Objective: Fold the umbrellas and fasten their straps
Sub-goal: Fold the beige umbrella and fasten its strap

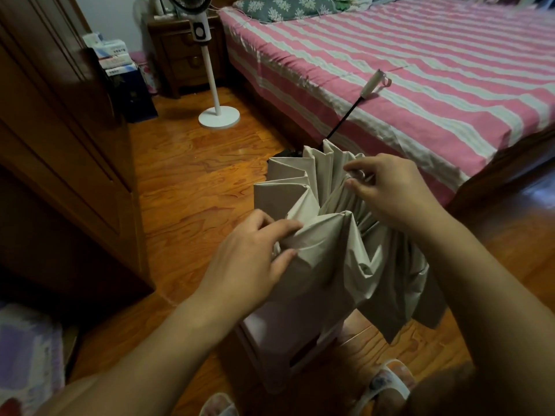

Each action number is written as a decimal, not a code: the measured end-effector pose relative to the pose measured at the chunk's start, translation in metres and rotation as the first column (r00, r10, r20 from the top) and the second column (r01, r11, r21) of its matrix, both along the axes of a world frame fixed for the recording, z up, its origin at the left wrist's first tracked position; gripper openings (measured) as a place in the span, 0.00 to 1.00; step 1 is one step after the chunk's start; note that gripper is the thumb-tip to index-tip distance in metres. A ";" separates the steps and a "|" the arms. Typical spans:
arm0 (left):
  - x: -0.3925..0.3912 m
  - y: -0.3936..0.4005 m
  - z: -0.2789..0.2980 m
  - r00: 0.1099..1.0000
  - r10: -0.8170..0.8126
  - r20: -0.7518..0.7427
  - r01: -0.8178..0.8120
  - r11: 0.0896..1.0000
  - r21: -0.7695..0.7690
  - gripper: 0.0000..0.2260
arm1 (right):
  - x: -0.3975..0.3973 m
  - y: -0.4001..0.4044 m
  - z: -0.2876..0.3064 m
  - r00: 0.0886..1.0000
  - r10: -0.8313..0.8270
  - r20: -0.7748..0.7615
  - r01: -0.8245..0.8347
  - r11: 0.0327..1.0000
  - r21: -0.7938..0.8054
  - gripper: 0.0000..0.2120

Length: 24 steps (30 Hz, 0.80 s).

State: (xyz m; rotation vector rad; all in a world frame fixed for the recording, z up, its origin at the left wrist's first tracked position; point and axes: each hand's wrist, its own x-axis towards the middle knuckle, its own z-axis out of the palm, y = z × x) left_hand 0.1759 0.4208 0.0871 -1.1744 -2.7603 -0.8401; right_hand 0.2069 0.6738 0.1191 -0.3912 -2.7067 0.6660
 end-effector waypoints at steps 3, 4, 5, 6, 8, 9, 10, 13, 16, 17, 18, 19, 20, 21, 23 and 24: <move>0.000 0.002 -0.002 0.993 0.032 0.117 -0.048 0.990 0.133 0.13 | 0.001 0.005 -0.001 1.000 -0.029 0.004 0.029 1.000 0.002 0.14; 0.000 0.003 -0.002 0.989 0.037 0.141 -0.061 0.985 0.164 0.10 | 0.001 0.005 -0.001 1.000 -0.029 0.001 0.029 1.000 0.008 0.14; -0.001 0.004 -0.001 0.991 0.035 0.133 -0.058 0.983 0.175 0.09 | 0.002 0.005 -0.002 1.000 -0.024 -0.004 0.024 1.000 0.010 0.14; -0.001 0.004 0.001 0.995 0.028 0.101 -0.044 0.985 0.168 0.08 | 0.002 0.005 -0.002 1.000 -0.019 -0.009 0.019 1.000 0.008 0.14; -0.003 0.001 0.009 1.000 0.009 0.018 -0.011 0.990 0.138 0.09 | 0.002 0.005 -0.002 1.000 -0.012 -0.011 0.012 1.000 0.007 0.13; -0.005 -0.002 0.016 1.000 0.007 -0.013 -0.006 0.995 0.098 0.10 | 0.003 0.006 -0.002 1.000 -0.013 -0.009 0.013 1.000 0.013 0.13; -0.007 -0.007 0.024 0.999 0.016 -0.045 -0.015 0.999 0.028 0.12 | 0.004 0.006 -0.002 1.000 -0.014 -0.008 0.014 1.000 0.026 0.13; -0.013 -0.025 0.049 0.992 0.045 -0.117 -0.065 0.983 -0.173 0.14 | 0.006 0.008 -0.001 1.000 -0.012 -0.003 0.012 0.999 0.041 0.12; -0.018 -0.034 0.060 0.996 0.049 -0.074 -0.061 0.985 -0.160 0.12 | 0.007 0.007 -0.002 1.000 0.002 0.011 -0.003 0.999 0.033 0.13; -0.020 -0.035 0.060 0.998 0.034 -0.054 -0.041 0.989 -0.145 0.12 | 0.008 0.007 -0.002 1.000 0.007 0.020 -0.007 1.000 0.023 0.13; -0.022 -0.035 0.059 0.999 0.016 -0.037 -0.021 0.991 -0.131 0.12 | 0.010 0.006 -0.002 1.000 0.013 0.027 -0.013 1.000 0.005 0.12; -0.023 -0.035 0.058 1.000 -0.003 -0.027 0.000 0.994 -0.110 0.12 | 0.011 0.005 -0.002 0.999 0.021 0.028 -0.020 1.000 -0.015 0.12; -0.025 -0.035 0.057 1.000 -0.023 -0.018 0.022 0.997 -0.079 0.13 | 0.012 0.005 -0.002 0.999 0.029 0.022 -0.028 0.999 -0.026 0.11; -0.025 -0.034 0.056 0.999 -0.045 -0.007 0.045 0.998 -0.033 0.14 | 0.012 0.004 -0.002 0.999 0.035 0.015 -0.035 0.999 -0.024 0.11; -0.025 -0.030 0.049 0.997 -0.076 0.024 0.073 0.991 0.109 0.16 | 0.012 0.002 0.001 0.999 0.050 0.007 -0.050 0.999 0.007 0.10; -0.024 -0.027 0.044 0.996 -0.073 0.053 0.061 0.978 0.197 0.17 | 0.012 0.001 0.003 0.998 0.058 0.006 -0.058 0.998 0.026 0.10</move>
